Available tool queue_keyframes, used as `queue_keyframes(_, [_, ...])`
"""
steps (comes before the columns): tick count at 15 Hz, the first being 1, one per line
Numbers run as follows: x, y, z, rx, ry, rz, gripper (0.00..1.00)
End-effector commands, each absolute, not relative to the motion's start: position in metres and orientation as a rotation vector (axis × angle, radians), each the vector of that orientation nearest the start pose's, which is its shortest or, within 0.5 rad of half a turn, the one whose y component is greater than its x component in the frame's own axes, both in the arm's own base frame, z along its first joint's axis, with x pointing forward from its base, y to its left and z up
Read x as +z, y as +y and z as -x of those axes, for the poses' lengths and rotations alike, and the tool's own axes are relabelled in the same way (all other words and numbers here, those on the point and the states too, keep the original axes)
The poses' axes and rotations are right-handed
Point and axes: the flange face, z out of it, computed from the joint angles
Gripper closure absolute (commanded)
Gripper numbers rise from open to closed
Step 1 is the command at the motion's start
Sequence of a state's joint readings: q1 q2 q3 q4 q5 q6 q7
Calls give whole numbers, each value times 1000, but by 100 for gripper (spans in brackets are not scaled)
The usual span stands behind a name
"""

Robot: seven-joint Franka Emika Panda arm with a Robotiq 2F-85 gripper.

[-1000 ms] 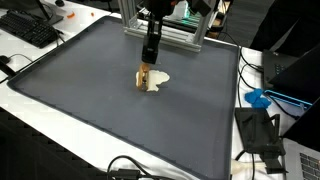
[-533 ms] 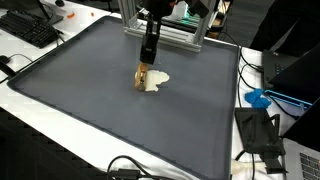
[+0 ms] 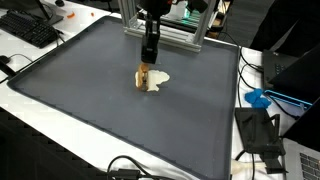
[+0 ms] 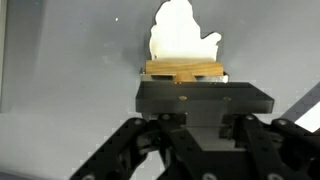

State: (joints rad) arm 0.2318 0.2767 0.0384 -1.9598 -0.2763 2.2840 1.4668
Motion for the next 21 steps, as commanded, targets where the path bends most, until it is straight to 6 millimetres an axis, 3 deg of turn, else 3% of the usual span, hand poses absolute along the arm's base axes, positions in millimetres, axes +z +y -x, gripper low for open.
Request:
queue_keyframes(1, [295,163,-580,-113,1504,2853,78])
queue_keyframes(21, [294,191,-559,161,1267,2947,78])
